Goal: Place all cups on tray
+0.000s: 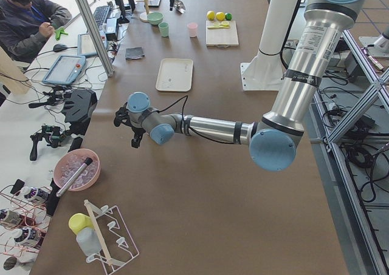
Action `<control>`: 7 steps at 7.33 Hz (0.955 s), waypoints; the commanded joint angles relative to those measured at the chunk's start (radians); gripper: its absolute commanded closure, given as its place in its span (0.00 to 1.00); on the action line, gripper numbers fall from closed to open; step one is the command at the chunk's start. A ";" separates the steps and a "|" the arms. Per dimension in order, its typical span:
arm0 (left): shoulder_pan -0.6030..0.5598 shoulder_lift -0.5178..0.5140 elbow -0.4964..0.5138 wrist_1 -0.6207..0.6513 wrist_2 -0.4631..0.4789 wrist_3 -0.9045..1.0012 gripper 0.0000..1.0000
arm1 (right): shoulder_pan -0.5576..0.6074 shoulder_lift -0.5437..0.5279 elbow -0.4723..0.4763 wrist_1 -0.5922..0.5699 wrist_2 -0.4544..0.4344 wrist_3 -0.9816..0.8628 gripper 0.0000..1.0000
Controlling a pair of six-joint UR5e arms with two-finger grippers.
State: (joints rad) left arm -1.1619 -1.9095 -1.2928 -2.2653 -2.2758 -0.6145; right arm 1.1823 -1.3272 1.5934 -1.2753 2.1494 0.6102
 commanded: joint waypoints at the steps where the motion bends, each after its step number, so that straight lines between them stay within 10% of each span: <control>1: 0.034 -0.016 0.024 -0.043 0.009 -0.033 0.16 | -0.007 0.002 -0.004 0.007 -0.002 0.006 0.00; 4: 0.073 -0.033 0.027 -0.063 0.022 -0.073 0.23 | -0.009 0.002 -0.004 0.007 -0.002 0.006 0.00; 5: 0.096 -0.029 0.029 -0.063 0.057 -0.073 0.45 | -0.009 0.002 -0.004 0.007 -0.003 0.006 0.00; 6: 0.108 -0.029 0.026 -0.063 0.073 -0.088 0.90 | -0.009 0.000 -0.004 0.007 -0.003 0.006 0.00; 7: 0.110 -0.029 0.021 -0.065 0.073 -0.088 1.00 | -0.009 0.000 -0.004 0.007 -0.003 0.006 0.00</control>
State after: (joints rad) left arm -1.0613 -1.9391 -1.2676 -2.3283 -2.2130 -0.6968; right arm 1.1736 -1.3262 1.5892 -1.2686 2.1463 0.6166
